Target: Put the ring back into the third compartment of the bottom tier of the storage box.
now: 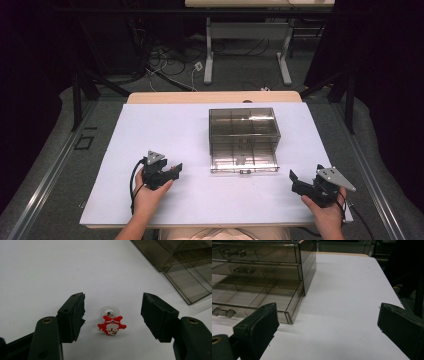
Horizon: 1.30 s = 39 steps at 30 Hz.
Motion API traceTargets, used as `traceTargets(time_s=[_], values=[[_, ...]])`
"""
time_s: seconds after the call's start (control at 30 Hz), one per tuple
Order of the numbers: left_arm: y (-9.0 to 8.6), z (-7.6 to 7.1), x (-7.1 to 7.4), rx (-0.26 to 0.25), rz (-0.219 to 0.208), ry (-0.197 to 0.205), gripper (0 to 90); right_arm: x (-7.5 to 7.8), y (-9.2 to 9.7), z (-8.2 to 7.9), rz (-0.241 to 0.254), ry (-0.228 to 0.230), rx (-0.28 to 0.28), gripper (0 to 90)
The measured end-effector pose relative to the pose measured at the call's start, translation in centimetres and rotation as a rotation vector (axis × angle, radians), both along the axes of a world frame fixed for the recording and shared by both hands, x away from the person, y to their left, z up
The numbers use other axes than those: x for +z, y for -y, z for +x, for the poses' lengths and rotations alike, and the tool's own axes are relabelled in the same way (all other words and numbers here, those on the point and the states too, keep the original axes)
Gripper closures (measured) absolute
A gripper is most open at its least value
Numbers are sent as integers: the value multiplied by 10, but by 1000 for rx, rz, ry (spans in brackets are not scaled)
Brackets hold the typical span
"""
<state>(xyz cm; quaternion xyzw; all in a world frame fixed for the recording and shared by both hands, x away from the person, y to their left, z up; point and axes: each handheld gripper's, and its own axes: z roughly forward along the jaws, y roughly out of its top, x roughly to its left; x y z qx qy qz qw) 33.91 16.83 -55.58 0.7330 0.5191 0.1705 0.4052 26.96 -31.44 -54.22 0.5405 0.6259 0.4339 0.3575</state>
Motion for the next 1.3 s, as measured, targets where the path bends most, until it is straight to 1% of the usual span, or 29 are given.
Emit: traceTargets(time_s=[0.03, 0.07, 0.13, 0.17, 0.27, 0.3, 0.33, 0.53, 0.7, 0.73, 0.77, 0.8, 0.9, 0.93, 1.03, 1.07, 1.13, 1.17, 1.2, 1.23, 1.27, 1.3], values=[[0, 0, 0, -1, -8, -3, 360, 0, 0, 0, 0, 0, 0, 31], [-1, 1, -1, -2, -5, -7, 380, 0, 0, 0, 2, 0, 3, 31], [-1, 1, -2, -2, -5, -12, 387, 0, 0, 0, -1, -3, 5, 31], [-1, 1, -2, -2, -5, -12, 390, -1, -1, 0, -4, 5, -4, 31], [0, 2, -5, 2, -12, -16, 405, -1, -1, 0, 1, 0, 5, 32], [0, 2, -5, 5, -14, -19, 405, -1, -1, 0, 1, 0, 5, 32], [0, 2, -5, 2, -12, -31, 415, -1, -1, 1, -1, 0, 4, 32], [0, 2, -6, 11, -25, -46, 459, -1, -2, 1, 2, 1, 9, 33], [0, 2, -7, 15, -26, -58, 487, -2, -3, 1, 1, 3, 8, 34], [0, 2, -7, 17, -29, -61, 497, -1, -3, 1, 0, -7, 13, 34], [0, 2, -7, 18, -30, -63, 497, -1, -3, 1, 0, -7, 13, 34], [0, 3, -7, 20, -37, -73, 510, -1, -2, 0, 0, -11, 17, 34], [1, 3, -8, 19, -37, -78, 524, -1, -2, 0, -3, -10, 17, 34], [1, 3, -8, 20, -43, -84, 531, -1, -3, 0, -4, -9, 18, 34], [1, 3, -8, 21, -39, -88, 561, -1, -3, 0, -3, -10, 16, 35], [1, 3, -8, 24, -44, -94, 569, -1, -3, 0, -2, -15, 17, 35], [1, 3, -8, 29, -39, -94, 579, -1, -3, 0, -4, -15, 17, 35], [1, 3, -8, 34, -44, -95, 590, -1, -3, 0, -4, -14, 18, 35], [0, 4, -8, 31, -50, -98, 597, 0, -3, -1, -5, -40, 22, 35], [-1, 4, -8, 33, -54, -101, 603, -2, -4, 1, 4, -10, 8, 35], [-2, 4, -8, 37, -71, -106, 609, -2, -3, 1, 0, -11, 19, 35], [-2, 4, -8, 37, -71, -106, 614, -2, -3, 1, 0, -11, 19, 35]])
